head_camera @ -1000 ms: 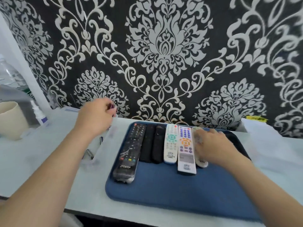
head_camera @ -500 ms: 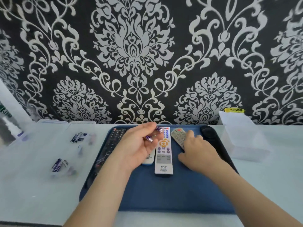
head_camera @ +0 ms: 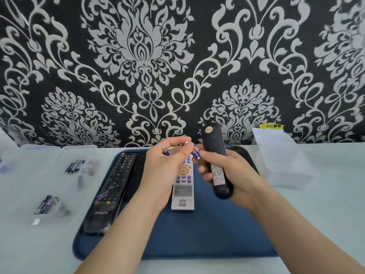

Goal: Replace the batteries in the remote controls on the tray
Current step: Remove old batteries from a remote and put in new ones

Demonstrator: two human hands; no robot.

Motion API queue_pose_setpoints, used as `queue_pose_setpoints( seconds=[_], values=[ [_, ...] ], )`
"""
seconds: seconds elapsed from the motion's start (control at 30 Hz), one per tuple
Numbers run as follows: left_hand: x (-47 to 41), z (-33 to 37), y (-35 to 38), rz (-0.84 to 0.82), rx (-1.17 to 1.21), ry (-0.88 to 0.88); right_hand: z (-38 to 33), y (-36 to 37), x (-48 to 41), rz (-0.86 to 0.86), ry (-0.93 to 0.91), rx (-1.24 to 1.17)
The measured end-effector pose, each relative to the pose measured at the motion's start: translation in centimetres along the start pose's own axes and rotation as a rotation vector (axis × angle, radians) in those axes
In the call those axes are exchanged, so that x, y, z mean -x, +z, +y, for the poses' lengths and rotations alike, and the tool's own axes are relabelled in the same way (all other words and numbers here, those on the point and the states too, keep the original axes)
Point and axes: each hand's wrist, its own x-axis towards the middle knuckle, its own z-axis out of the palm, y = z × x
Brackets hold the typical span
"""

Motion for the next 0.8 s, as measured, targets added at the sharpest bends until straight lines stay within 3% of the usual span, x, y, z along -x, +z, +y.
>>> queue_pose_setpoints(
  seconds=[0.13, 0.23, 0.4, 0.53, 0.63, 0.8],
  values=[
    [-1.0, -0.3, -0.2, 0.048, 0.305, -0.191, 0.1, 0.2, 0.0, 0.02, 0.125, -0.229],
    [-1.2, -0.5, -0.3, 0.046, 0.408, -0.318, -0.2, 0.3, 0.3, 0.064, 0.119, -0.241],
    [-0.5, -0.6, -0.1, -0.103, -0.058, -0.195, 0.0, 0.1, 0.2, 0.07, 0.068, -0.188],
    [0.1, -0.3, 0.1, -0.139, -0.542, 0.1, 0.3, -0.2, -0.2, 0.064, 0.043, -0.21],
    [0.7, -0.6, 0.3, -0.242, -0.649, 0.218, 0.2, -0.8, -0.4, 0.115, 0.05, -0.176],
    [1.5, -0.7, 1.0, -0.359, -0.981, 0.237, 0.4, -1.3, -0.4, 0.223, 0.015, -0.127]
  ],
)
